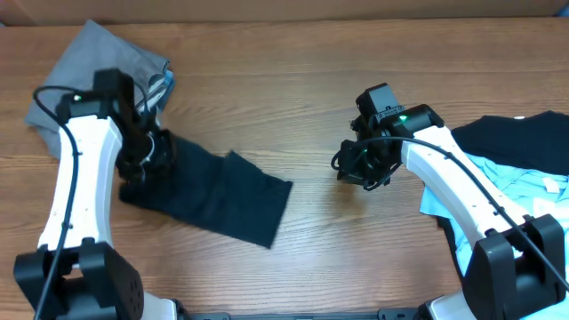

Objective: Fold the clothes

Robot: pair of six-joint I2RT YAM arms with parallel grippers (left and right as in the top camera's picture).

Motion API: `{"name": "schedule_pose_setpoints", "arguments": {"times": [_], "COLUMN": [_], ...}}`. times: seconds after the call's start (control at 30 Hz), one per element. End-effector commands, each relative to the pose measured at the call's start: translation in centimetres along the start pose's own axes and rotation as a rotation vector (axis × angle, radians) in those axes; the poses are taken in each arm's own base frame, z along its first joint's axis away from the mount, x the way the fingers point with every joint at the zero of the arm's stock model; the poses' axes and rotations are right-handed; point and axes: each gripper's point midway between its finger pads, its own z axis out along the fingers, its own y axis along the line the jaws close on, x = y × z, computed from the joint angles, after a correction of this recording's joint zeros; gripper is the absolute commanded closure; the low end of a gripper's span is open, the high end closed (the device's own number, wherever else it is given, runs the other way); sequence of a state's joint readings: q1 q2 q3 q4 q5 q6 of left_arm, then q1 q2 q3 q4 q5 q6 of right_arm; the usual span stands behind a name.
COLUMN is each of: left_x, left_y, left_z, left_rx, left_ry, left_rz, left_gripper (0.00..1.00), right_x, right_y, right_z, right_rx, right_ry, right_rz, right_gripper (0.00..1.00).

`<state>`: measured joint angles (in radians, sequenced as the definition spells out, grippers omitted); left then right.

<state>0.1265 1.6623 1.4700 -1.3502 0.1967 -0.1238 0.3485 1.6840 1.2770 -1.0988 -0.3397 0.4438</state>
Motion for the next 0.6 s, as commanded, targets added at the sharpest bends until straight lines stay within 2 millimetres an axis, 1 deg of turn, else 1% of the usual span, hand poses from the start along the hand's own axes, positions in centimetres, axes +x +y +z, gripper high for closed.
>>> {"name": "schedule_pose_setpoints", "arguments": {"times": [0.0, 0.07, 0.23, 0.33, 0.57], "left_x": [-0.1, 0.3, 0.3, 0.7, 2.3], "left_y": [-2.4, -3.8, -5.6, -6.7, -9.8], "left_z": [-1.1, -0.3, 1.2, 2.4, 6.0], "left_rx": [-0.006, -0.017, -0.092, -0.123, -0.152], "left_ry": [-0.037, -0.018, -0.016, 0.002, 0.093], "left_rz": [0.074, 0.113, 0.152, 0.173, 0.245], "left_gripper": [0.94, 0.94, 0.92, 0.91, 0.89], "right_x": [0.0, 0.0, 0.0, 0.0, 0.1], "right_y": [0.1, 0.1, 0.1, 0.1, 0.0], "right_z": [-0.1, -0.1, -0.1, -0.1, -0.1], "right_rx": [-0.001, -0.001, -0.001, 0.0, 0.005], "right_ry": [-0.007, -0.007, -0.008, -0.006, -0.004], "right_rz": [-0.009, -0.009, -0.01, -0.009, -0.01], "right_gripper": [0.87, 0.87, 0.87, 0.87, 0.87]}}
